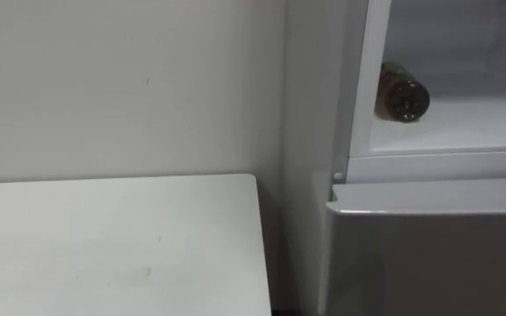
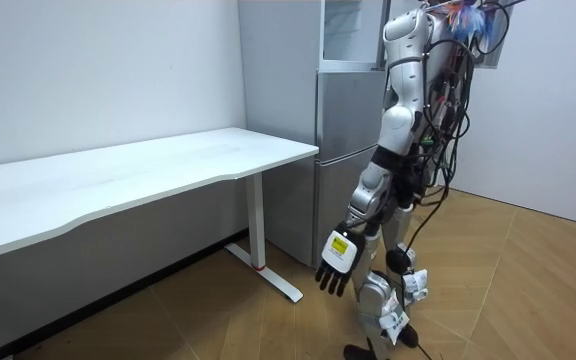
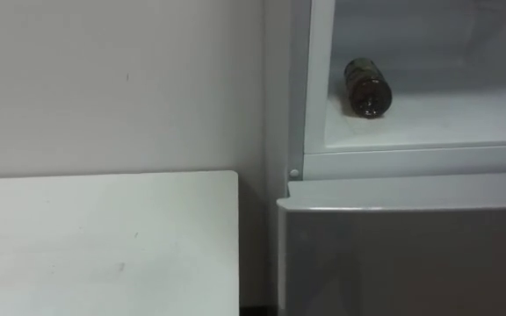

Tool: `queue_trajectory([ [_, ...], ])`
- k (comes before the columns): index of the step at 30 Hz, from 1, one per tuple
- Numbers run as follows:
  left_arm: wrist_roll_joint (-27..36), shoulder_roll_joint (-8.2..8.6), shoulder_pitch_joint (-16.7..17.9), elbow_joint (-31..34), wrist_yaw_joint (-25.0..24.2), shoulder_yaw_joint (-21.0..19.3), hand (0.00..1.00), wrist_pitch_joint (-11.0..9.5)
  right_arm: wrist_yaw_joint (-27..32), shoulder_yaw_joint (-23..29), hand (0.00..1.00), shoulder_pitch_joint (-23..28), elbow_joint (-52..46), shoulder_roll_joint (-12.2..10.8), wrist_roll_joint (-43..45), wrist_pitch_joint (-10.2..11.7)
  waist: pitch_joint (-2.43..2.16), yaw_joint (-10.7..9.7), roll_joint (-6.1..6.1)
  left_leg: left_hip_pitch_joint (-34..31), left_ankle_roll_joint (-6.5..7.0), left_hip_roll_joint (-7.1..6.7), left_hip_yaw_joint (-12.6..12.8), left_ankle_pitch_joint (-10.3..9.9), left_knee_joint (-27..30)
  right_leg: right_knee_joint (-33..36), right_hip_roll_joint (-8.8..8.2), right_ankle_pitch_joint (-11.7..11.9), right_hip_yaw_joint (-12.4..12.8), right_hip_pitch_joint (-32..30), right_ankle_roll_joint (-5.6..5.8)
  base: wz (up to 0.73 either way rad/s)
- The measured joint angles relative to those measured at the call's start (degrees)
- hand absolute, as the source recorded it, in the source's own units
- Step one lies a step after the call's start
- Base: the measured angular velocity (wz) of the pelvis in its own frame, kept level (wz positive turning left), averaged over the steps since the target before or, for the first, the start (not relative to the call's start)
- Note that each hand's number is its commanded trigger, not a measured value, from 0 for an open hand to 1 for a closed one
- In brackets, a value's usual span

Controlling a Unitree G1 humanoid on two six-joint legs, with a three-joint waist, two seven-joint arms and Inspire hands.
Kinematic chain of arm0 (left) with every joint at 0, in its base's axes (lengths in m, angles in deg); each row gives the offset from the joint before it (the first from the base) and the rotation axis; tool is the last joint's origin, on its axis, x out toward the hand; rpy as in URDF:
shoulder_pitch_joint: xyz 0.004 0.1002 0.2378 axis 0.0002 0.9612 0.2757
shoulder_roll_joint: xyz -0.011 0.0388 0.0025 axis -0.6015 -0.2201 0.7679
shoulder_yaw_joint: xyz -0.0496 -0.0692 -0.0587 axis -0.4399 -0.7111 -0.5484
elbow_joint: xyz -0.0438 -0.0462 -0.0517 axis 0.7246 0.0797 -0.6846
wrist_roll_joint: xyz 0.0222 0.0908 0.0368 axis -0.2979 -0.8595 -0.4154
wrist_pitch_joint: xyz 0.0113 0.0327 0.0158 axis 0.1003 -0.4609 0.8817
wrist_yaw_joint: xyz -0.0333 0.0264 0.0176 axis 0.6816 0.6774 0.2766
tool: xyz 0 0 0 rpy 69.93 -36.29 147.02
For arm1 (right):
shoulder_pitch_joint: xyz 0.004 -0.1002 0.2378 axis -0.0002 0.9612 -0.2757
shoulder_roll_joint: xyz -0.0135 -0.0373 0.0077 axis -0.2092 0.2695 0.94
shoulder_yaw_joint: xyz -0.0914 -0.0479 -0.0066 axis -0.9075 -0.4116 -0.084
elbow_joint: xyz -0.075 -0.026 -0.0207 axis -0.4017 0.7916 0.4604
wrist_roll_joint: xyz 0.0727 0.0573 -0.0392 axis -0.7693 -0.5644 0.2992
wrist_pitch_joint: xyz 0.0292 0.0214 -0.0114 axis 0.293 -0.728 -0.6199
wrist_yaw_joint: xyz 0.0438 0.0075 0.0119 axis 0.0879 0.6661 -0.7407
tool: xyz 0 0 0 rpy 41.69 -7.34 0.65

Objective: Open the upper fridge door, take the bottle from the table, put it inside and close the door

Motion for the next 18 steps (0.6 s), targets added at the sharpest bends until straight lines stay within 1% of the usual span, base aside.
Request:
queue_trajectory([
  [6,0.03,-0.01,-0.02,-0.07,0.05,-1.07,0.00,0.14,1.14,4.00,0.00,0.26,0.79,0.38,-2.45,-1.31,0.01,-0.19,-0.12,0.16,0.00,-0.08,-0.04,0.00,0.02,0.04,-0.03,-0.02,0.20,0.06,0.03,-0.01],
  [8,0.02,-0.01,-0.01,-0.08,0.05,-1.37,0.00,0.28,1.69,6.36,0.00,0.03,0.56,0.54,-2.75,-2.50,-0.06,-0.70,-0.43,0.24,0.00,-0.08,-0.02,0.00,0.02,0.15,-0.04,-0.05,0.27,0.07,0.05,0.00],
  [9,0.02,0.01,0.05,-0.07,0.05,-2.42,0.00,0.38,2.19,8.78,0.00,-0.27,-0.12,0.63,-2.96,-3.09,0.15,-1.20,-0.76,0.55,0.00,-0.09,-0.02,0.00,0.00,0.30,-0.06,-0.15,0.27,0.31,0.06,0.00],
  [10,0.03,-0.04,0.07,-0.08,0.07,-3.86,0.00,0.72,3.03,10.67,0.00,-0.61,-0.75,0.88,-3.65,-3.14,0.41,-1.51,-0.84,0.85,0.00,-0.10,-0.01,0.00,-0.01,0.65,-0.11,-0.35,0.35,0.42,0.05,0.00],
  [11,0.06,-0.08,0.07,-0.07,0.10,-4.56,0.00,0.88,3.48,11.32,0.00,-0.85,-0.77,1.15,-4.17,-3.14,0.42,-1.62,-0.94,0.97,0.00,-0.10,-0.01,0.00,-0.01,0.68,-0.12,-0.39,0.34,0.53,0.06,0.00],
  [12,0.14,-0.24,0.01,0.06,0.18,-5.65,0.00,0.97,4.21,12.41,0.00,-1.19,-0.76,1.81,-5.29,-3.16,0.43,-1.94,-1.25,1.19,0.00,-0.10,0.00,0.00,0.00,0.70,-0.13,-0.50,0.36,0.70,0.06,0.00],
  [14,0.14,-0.61,-0.03,0.59,0.19,-6.35,0.00,0.98,4.93,13.26,0.00,-1.46,-0.89,3.07,-6.03,-3.28,0.45,-2.10,-1.73,1.23,0.00,-0.07,0.01,0.00,0.04,0.80,-0.10,-0.54,0.39,0.72,0.03,0.00],
  [16,0.05,-0.74,0.02,0.74,0.22,-8.27,0.00,0.98,6.28,16.65,0.00,-1.62,-3.75,4.18,-5.43,-3.66,0.38,-2.59,-2.35,1.06,0.00,-0.05,0.10,0.00,-0.02,1.18,-0.09,-0.58,0.58,0.26,0.01,-0.02],
  [18,0.07,-0.93,0.10,0.86,0.31,-9.28,0.00,1.02,7.71,18.83,0.00,-1.63,-6.63,4.98,-5.64,-3.46,0.40,-3.15,-2.65,1.01,0.00,-0.06,0.20,0.00,-0.06,1.79,-0.17,-0.75,0.62,-0.14,-0.04,-0.04],
])
